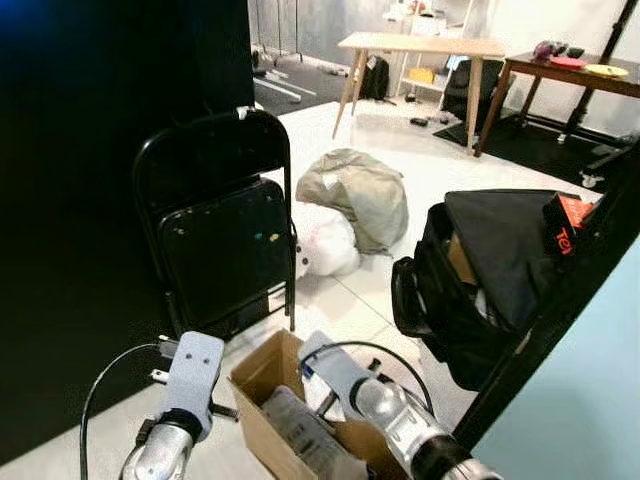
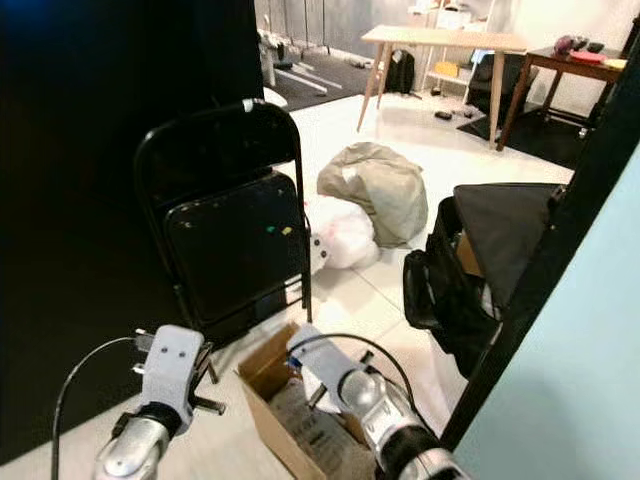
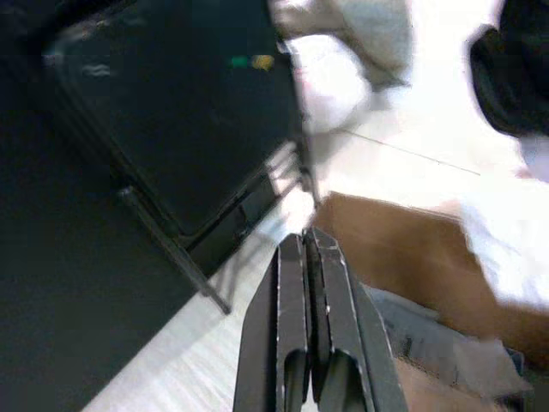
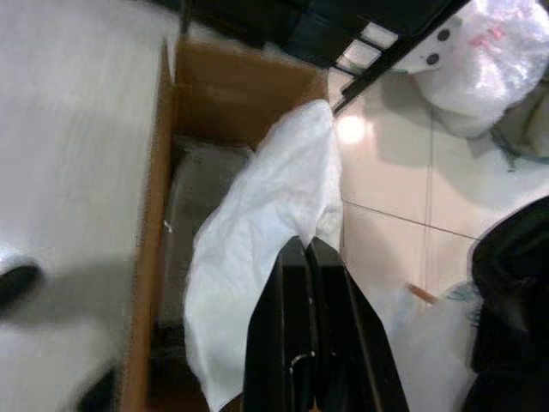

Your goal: Clean up the room

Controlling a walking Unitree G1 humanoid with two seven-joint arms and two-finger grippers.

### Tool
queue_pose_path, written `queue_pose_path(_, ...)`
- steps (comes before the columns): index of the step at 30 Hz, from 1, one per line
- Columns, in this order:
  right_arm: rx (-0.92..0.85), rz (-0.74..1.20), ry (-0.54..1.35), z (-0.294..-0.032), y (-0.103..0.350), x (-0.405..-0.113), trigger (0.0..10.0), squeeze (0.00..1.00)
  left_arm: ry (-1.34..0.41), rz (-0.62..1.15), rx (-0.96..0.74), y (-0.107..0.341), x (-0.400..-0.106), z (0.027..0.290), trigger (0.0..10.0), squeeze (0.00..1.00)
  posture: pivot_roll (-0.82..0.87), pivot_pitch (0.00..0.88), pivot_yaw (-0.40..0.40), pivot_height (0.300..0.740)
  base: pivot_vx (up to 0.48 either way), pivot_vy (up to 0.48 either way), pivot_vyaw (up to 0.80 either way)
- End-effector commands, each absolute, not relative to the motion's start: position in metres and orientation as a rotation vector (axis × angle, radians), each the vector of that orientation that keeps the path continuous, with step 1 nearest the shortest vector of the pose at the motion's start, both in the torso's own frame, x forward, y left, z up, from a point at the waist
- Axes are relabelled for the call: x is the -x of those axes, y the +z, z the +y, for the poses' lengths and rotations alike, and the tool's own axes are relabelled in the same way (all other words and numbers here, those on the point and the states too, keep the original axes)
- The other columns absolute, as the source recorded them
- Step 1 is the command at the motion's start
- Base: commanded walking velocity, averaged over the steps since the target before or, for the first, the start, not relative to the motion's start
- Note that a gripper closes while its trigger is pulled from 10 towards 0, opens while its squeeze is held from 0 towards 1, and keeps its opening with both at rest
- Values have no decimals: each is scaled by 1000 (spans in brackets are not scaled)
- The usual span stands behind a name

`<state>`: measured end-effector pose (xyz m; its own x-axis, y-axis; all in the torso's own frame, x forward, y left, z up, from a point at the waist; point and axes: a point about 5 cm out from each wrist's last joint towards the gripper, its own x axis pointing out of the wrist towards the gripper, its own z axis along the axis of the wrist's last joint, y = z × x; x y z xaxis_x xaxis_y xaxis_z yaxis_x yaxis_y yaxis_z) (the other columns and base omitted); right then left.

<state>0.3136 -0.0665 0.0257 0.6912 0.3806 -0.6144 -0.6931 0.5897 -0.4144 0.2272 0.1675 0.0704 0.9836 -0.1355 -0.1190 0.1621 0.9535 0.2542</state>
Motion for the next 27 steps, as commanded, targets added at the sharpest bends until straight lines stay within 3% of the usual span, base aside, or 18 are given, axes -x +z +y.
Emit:
queue_pose_path(1, 720, 526, 663, -67, 21, -311, 10000, 0, -190, 108, -289, 69, -223, 166, 10000, 0, 14, 92, -76, 740, 0, 0, 0)
queue_pose_path(4, 735, 528, 672, -64, 21, -312, 10000, 0, -202, 107, -295, 69, -220, 166, 10000, 0, 15, 109, -85, 740, 0, 0, 0)
queue_pose_path(5, 746, 525, 683, -63, 22, -312, 10000, 0, -224, 97, -296, 71, -215, 165, 10000, 0, 13, 173, -110, 740, 0, 0, 0)
queue_pose_path(10, 810, 506, 736, -54, 22, -312, 10000, 0, -383, 74, -251, 77, -192, 150, 10000, 0, 11, 284, -147, 740, 0, 0, 0)
queue_pose_path(17, 834, 506, 749, -49, 20, -310, 10000, 0, -439, 85, -256, 81, -178, 154, 10000, 0, 32, 344, -158, 740, 0, 0, 0)
queue_pose_path(27, 806, 475, 690, -46, 26, -315, 10000, 0, -479, 91, -309, 87, -171, 160, 10000, 0, 41, 344, -145, 740, 0, 0, 0)
